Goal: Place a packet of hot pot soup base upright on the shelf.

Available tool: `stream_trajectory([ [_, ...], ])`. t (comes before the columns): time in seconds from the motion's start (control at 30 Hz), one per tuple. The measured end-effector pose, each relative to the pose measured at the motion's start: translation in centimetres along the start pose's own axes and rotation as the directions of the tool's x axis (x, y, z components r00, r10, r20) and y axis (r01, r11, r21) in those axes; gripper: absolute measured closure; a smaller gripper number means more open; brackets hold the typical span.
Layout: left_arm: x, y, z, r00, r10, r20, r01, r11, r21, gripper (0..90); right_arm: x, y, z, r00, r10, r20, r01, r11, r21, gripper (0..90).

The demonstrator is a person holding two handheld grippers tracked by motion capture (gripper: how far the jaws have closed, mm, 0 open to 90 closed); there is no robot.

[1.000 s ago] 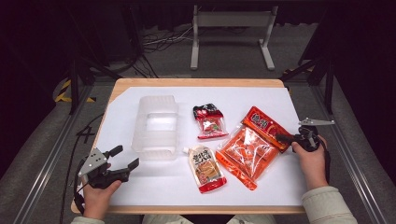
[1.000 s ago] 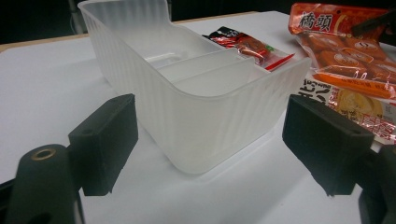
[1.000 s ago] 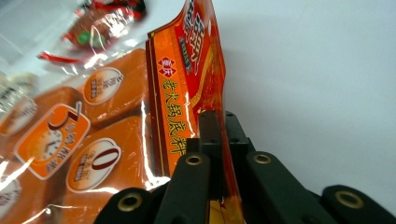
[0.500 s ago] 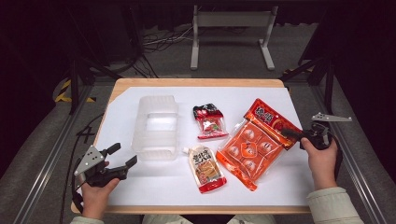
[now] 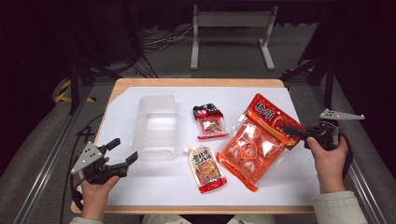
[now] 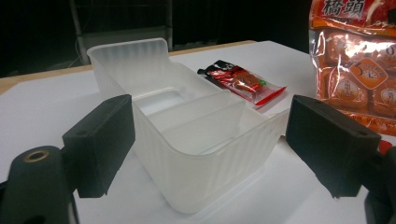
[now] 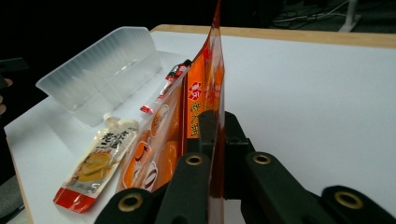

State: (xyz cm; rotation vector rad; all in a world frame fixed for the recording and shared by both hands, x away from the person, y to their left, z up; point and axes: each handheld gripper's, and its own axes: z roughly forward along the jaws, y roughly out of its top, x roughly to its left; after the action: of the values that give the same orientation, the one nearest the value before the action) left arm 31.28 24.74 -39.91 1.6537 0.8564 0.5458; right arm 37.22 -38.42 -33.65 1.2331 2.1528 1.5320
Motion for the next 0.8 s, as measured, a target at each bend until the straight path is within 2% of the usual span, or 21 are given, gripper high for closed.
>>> stream_trajectory([
  [0.07,-0.2,0.3,-0.1,0.9998,0.007,0.019,-0.007,1.0,-0.006,17.0,0.7,0.4,-0.4,0.9998,-0.02,-0.007,0.02,1.0,-0.008,90.0],
  [0.23,-0.5,0.9,-0.1,0.9996,0.019,0.02,-0.019,0.9998,-0.008,18.7,2.4,1.4,-1.1,0.9982,-0.056,-0.022,0.055,0.998,-0.029,90.0],
  [0.4,-0.7,1.3,0.2,0.9995,0.019,0.026,-0.019,0.9998,-0.002,17.7,3.9,2.1,-1.3,0.9937,-0.094,-0.062,0.092,0.995,-0.034,90.0],
  [0.53,-0.7,1.7,0.4,0.9964,-0.022,0.082,0.024,0.9995,-0.022,14.9,5.3,2.9,-1.4,0.9874,-0.127,-0.095,0.124,0.991,-0.042,90.0],
  [0.6,-0.9,1.9,0.4,0.9956,-0.024,0.09,0.027,0.9993,-0.028,14.1,5.9,3.3,-1.3,0.9835,-0.142,-0.112,0.138,0.99,-0.04,90.0],
  [0.7,-1.4,2.3,0.7,0.9958,0.007,0.091,-0.005,0.9997,-0.026,13.5,6.8,3.8,-1.3,0.9772,-0.167,-0.131,0.163,0.986,-0.036,90.0],
  [0.77,-1.7,2.5,1.1,0.9951,0.018,0.097,-0.015,0.9995,-0.028,12.5,7.5,4.3,-1.2,0.9713,-0.184,-0.15,0.182,0.983,-0.031,90.0],
  [0.8,-1.7,2.5,1.1,0.9951,0.018,0.097,-0.015,0.9995,-0.028,12.3,7.5,4.3,-1.2,0.9713,-0.184,-0.15,0.182,0.983,-0.031,90.0],
])
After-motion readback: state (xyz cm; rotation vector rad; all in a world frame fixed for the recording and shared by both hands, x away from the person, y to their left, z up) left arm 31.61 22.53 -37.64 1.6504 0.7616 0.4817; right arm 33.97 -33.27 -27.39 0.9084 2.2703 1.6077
